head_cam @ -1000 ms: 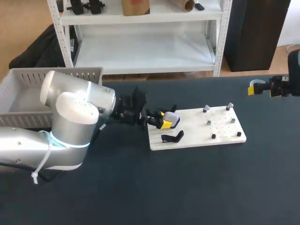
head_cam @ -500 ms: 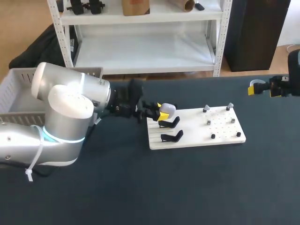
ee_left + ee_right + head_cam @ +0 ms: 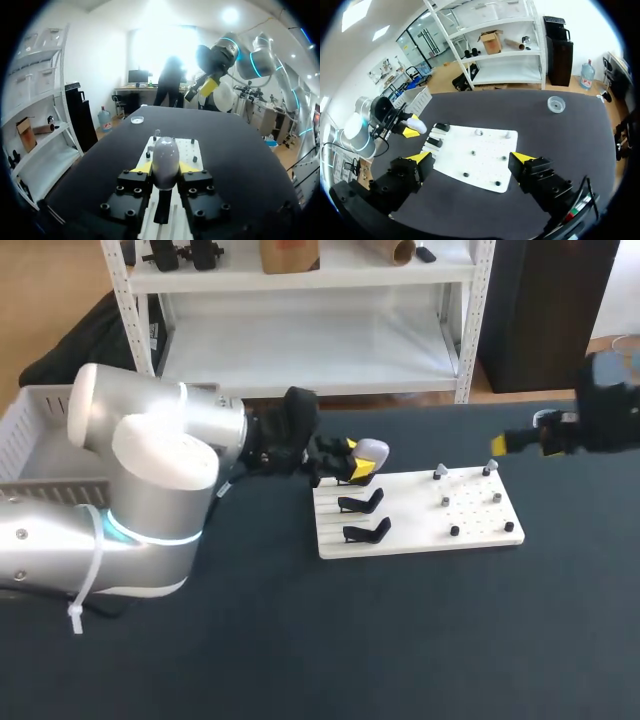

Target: Pick up each earbud case from the left stands, insert the matching earbuds, close the lid, and place the case in the box.

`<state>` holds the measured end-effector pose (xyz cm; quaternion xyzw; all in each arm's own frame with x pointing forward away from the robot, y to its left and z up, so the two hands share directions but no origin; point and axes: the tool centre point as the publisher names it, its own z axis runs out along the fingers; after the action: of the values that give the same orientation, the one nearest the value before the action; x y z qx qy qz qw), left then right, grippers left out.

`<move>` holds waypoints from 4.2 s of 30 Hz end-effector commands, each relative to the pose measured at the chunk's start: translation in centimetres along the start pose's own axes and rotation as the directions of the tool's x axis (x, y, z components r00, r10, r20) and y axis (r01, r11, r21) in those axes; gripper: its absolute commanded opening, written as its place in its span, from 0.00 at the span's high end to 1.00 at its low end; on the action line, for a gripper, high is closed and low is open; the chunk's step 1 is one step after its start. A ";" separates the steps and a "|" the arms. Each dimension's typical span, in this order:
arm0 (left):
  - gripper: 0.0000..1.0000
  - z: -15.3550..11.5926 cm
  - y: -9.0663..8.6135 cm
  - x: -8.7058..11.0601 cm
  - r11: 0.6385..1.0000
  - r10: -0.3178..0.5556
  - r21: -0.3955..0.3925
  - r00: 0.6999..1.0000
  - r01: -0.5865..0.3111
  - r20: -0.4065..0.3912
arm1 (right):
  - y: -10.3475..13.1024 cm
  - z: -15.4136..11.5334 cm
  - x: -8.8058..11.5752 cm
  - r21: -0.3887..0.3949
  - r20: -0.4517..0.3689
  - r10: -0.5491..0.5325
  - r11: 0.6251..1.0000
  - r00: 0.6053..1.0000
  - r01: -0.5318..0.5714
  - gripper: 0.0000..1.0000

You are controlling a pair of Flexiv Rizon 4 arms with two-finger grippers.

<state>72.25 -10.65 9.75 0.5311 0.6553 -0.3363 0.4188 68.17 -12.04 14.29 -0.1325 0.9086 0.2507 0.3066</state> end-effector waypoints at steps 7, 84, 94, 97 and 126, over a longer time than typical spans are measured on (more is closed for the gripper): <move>1.00 1.8 0.0 -2.2 0.999 0.038 -0.029 0.999 -0.039 -0.037 | 5.4 3.8 1.9 -0.039 -0.020 -0.015 0.999 1.000 0.014 0.00; 1.00 -6.7 -3.3 -5.6 0.994 0.040 0.076 0.901 -0.081 0.432 | -3.2 2.9 -0.3 0.384 -0.198 -0.144 0.899 0.970 0.211 0.00; 1.00 -6.7 -3.3 -5.6 0.994 0.040 0.076 0.901 -0.081 0.432 | -3.2 2.9 -0.3 0.384 -0.198 -0.144 0.899 0.970 0.211 0.00; 1.00 -6.9 -3.7 -5.5 0.992 0.006 0.108 0.888 -0.063 0.460 | -3.2 2.9 -0.3 0.384 -0.198 -0.144 0.899 0.970 0.211 0.00; 1.00 -8.3 -3.8 -7.6 0.986 -0.060 0.169 0.923 -0.006 0.381 | -8.7 4.4 0.5 0.306 -0.410 -0.193 0.892 0.891 0.334 0.00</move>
<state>67.44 -7.08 20.15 0.4788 0.5372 -0.4931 0.4888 72.29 -17.24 8.02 -0.2353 0.9503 -0.0021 0.2038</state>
